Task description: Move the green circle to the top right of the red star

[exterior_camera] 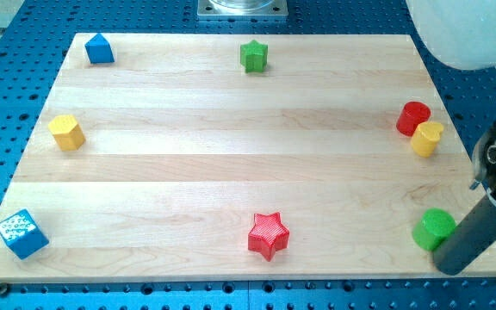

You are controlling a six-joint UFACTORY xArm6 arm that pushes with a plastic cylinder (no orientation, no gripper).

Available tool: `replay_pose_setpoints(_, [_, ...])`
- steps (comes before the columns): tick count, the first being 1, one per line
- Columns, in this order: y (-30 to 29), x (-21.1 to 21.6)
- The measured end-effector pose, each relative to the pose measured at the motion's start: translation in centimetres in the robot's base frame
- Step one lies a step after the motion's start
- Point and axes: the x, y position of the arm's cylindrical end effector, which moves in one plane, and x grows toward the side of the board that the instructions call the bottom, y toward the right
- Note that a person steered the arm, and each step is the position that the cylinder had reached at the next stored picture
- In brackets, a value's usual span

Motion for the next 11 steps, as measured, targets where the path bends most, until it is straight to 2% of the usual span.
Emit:
replay_pose_setpoints(1, [-0.3, -1.0])
replay_pose_setpoints(2, [2.5, -6.3])
replay_pose_setpoints(4, [5.9, -9.0])
replay_pose_setpoints(7, [-9.3, -8.2])
replay_pose_setpoints(8, [-10.3, -8.2])
replay_pose_setpoints(10, [-4.1, -7.8])
replay_pose_setpoints(11, [-5.5, -4.3])
